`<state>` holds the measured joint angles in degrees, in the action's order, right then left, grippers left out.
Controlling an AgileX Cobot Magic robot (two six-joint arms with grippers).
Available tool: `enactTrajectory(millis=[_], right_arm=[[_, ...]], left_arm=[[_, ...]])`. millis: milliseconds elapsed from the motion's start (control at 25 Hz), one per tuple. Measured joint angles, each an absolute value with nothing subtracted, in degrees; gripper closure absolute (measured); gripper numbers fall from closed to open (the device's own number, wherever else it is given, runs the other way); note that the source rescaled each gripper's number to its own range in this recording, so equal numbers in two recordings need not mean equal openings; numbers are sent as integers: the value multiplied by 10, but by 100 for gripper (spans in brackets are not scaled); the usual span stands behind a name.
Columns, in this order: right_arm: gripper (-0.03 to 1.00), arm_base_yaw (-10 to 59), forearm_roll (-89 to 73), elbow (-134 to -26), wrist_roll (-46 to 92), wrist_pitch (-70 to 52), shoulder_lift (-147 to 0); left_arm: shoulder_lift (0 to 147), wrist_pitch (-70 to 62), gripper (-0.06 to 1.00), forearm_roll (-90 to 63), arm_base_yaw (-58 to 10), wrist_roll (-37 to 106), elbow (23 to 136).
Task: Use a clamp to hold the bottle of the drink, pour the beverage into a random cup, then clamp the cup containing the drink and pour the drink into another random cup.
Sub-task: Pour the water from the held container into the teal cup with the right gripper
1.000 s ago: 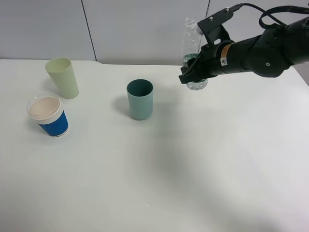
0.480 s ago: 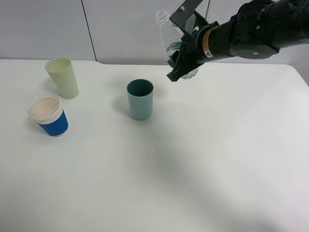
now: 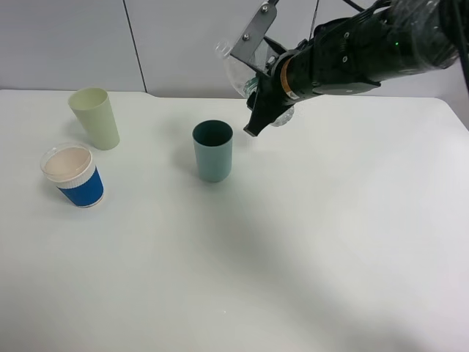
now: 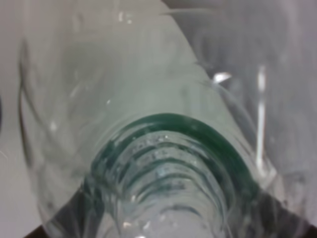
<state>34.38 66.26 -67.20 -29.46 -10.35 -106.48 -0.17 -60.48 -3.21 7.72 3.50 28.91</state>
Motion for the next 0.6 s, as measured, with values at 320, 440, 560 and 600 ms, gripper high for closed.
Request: enactTrajectory(millis=[320,440,560,600], right_arm=[[96,361,741,-679,-299,-105,-1095],[96,361,754,-679,-299,-115,-1099],[96,361,780,-679,-299,-120,-1100],[96,361,788,-679,-299,-121,-1100]], left_arm=[[-2,-605,-6,-32,77,35,289],[-2,-605,-6,-32,77,35,289],[-2,-605,-6,-32,77,35,289],[-2,-605,-6,-32,77,35,289]])
